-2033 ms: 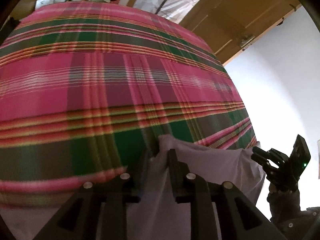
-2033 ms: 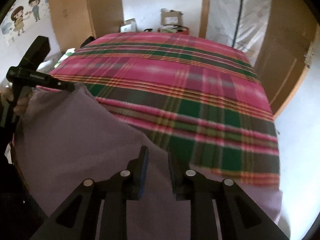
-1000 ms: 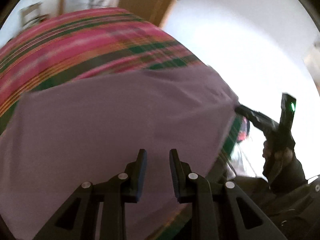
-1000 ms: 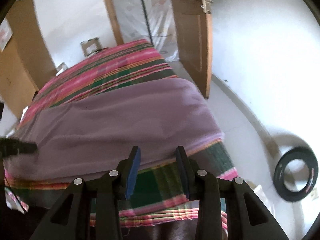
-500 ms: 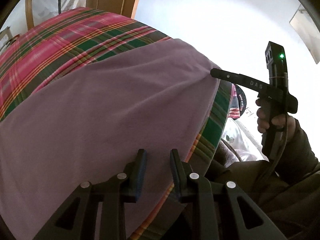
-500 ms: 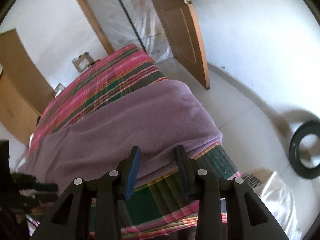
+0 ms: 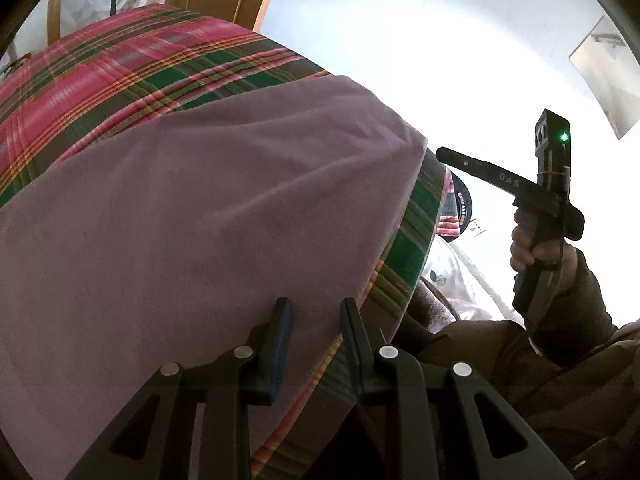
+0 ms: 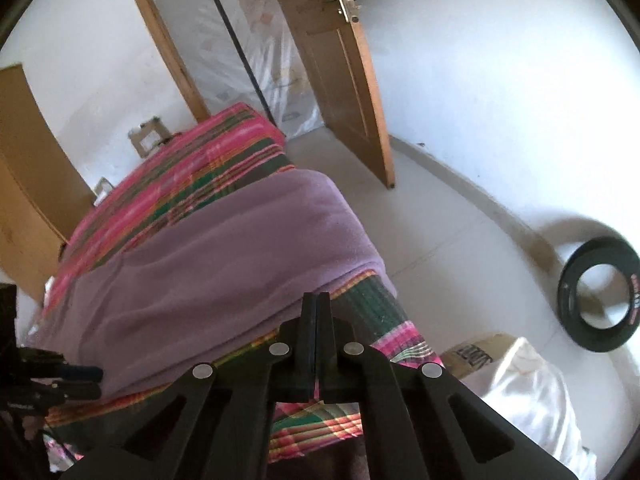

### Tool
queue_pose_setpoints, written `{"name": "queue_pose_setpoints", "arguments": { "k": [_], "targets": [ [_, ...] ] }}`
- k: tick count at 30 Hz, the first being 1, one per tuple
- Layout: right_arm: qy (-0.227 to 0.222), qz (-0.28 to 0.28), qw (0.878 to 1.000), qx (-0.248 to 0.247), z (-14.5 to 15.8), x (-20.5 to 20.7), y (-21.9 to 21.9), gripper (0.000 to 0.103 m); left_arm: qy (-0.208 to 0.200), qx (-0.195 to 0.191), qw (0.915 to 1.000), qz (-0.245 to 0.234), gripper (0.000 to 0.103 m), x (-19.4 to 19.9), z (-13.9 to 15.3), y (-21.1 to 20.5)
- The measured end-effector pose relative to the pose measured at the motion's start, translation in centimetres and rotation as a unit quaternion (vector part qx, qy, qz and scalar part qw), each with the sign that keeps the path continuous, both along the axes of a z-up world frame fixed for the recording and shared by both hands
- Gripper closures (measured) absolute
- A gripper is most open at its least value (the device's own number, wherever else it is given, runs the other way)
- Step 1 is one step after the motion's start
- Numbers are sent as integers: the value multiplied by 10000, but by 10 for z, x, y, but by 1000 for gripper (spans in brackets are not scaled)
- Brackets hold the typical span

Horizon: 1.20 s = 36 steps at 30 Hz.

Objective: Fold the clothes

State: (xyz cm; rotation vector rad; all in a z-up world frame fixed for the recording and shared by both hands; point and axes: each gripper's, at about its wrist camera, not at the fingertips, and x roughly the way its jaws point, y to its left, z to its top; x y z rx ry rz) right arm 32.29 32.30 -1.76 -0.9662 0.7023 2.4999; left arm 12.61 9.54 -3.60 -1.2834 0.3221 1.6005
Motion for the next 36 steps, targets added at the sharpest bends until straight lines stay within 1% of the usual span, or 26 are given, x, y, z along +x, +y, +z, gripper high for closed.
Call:
{"name": "queue_pose_setpoints", "arguments": {
  "k": [1,2,4,5,6,9,14,17,19,21,24,27,28,30,32,33,34,36],
  "targets": [
    [103,96,9998,-105,1,-1,-1,99,4,0,10000,-7,78,0,0,2],
    [220,233,9994,-136,3,-4,-5,99,9,1,10000,-14,78,1,0,3],
    [360,634,9973,-98,8,-15,-19,93,1,18,10000,-17,78,1,0,6],
    [370,862,9956,-36,9,-23,-27,92,-29,36,10000,-38,78,-1,0,9],
    [375,1092,9933,30,11,-31,-36,86,-63,53,9999,-65,78,-2,0,11],
    [168,1602,9863,351,9,-54,-60,86,-110,91,9999,-92,78,-5,2,20],
    [-234,2210,9737,512,-6,-60,-82,86,-158,171,9996,-159,78,-4,0,24],
    [-194,2217,9738,461,-12,-44,-81,85,-193,196,9991,-328,78,2,-1,24],
    [-281,2192,9743,448,-12,-38,-83,85,-192,196,9985,-476,76,8,-1,25],
    [-370,2182,9741,468,-11,-34,-84,85,-192,221,9983,-505,76,8,-2,25],
    [-472,2289,9706,566,-9,-36,-86,85,-456,356,9972,-463,76,1,-5,22],
    [-206,2382,9694,560,6,-41,-79,85,-575,457,9965,-407,76,-2,-7,18],
    [-19,2405,9690,556,15,-45,-73,85,-564,467,9965,-411,76,-2,-6,16],
    [189,2404,9680,690,27,-55,-65,85,-535,464,9965,-448,76,-2,-6,17],
    [97,2401,9661,943,29,-76,-57,83,-570,487,9961,-461,76,-3,-4,11],
    [45,2399,9649,1071,31,-87,-53,79,-601,508,9959,-455,76,-4,-3,9],
    [-16,2442,9634,1108,29,-97,-51,75,-634,530,9956,-447,76,-6,-3,7],
    [-140,2538,9601,1165,25,-117,-46,73,-683,566,9950,-449,76,-6,-4,4]
  ]
}}
